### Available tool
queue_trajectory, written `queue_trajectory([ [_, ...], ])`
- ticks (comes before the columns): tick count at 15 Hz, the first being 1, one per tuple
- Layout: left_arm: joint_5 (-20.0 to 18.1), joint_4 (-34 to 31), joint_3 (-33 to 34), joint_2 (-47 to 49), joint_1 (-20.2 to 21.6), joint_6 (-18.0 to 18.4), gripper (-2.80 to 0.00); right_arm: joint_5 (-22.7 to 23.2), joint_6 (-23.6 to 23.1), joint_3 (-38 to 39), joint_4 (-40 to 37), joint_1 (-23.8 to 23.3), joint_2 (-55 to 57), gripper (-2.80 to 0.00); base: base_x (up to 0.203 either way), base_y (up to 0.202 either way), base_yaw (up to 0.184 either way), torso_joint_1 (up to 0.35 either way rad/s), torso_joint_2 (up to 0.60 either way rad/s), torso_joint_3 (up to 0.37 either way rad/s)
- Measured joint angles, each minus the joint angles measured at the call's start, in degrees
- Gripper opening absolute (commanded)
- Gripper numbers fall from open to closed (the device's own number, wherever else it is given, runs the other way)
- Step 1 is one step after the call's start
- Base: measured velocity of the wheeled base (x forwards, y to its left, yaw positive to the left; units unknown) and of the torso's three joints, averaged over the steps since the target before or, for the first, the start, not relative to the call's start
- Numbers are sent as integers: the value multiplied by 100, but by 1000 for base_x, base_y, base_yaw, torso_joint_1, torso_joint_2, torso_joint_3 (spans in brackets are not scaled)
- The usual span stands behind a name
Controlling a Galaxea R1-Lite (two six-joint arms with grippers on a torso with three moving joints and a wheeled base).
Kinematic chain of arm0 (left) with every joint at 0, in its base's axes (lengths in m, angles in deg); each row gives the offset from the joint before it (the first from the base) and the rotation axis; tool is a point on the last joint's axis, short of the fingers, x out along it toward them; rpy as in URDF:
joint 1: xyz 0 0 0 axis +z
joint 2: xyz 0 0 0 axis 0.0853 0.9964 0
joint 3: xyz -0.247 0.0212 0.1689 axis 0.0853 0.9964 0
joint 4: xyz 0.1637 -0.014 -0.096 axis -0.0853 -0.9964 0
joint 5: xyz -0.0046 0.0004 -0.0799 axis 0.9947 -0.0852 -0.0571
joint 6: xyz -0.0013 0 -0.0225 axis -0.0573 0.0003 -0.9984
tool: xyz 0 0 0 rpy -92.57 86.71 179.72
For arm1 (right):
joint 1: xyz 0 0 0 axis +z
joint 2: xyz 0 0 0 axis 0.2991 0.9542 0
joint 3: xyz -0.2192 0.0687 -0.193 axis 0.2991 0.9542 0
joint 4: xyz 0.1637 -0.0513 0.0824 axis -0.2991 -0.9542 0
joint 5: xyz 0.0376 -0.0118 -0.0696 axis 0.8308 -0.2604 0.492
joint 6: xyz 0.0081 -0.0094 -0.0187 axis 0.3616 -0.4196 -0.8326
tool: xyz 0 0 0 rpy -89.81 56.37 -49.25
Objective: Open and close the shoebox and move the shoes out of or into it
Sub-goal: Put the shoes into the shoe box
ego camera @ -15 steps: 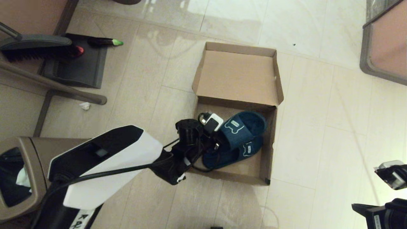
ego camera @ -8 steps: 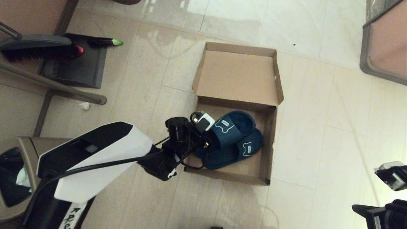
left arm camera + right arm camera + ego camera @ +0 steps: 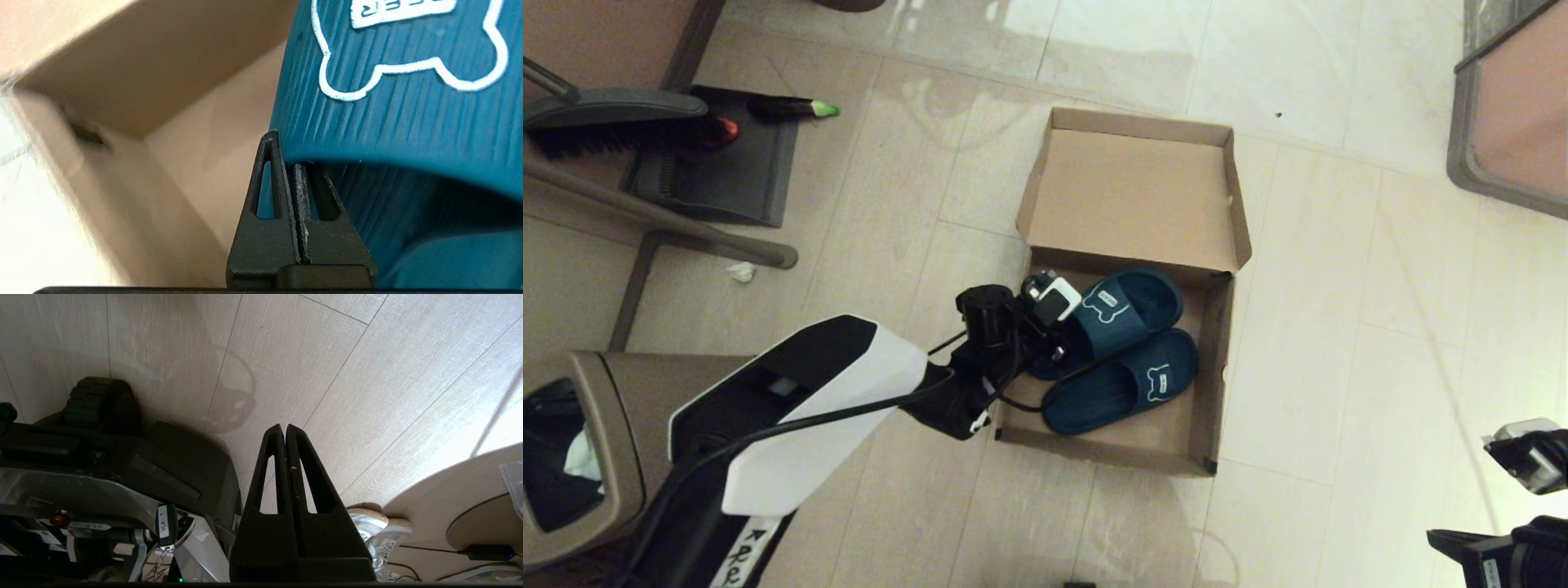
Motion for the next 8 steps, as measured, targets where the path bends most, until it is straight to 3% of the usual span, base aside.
queue_trajectory([
  [2, -16, -203, -373, 190, -35, 83, -280, -4, 10, 22, 0, 0, -2, -280, 0, 0, 0, 0, 0, 0],
  [8, -129, -337, -681, 504, -85, 365, -280, -6, 11, 34, 0, -1, -9, -280, 0, 0, 0, 0, 0, 0],
])
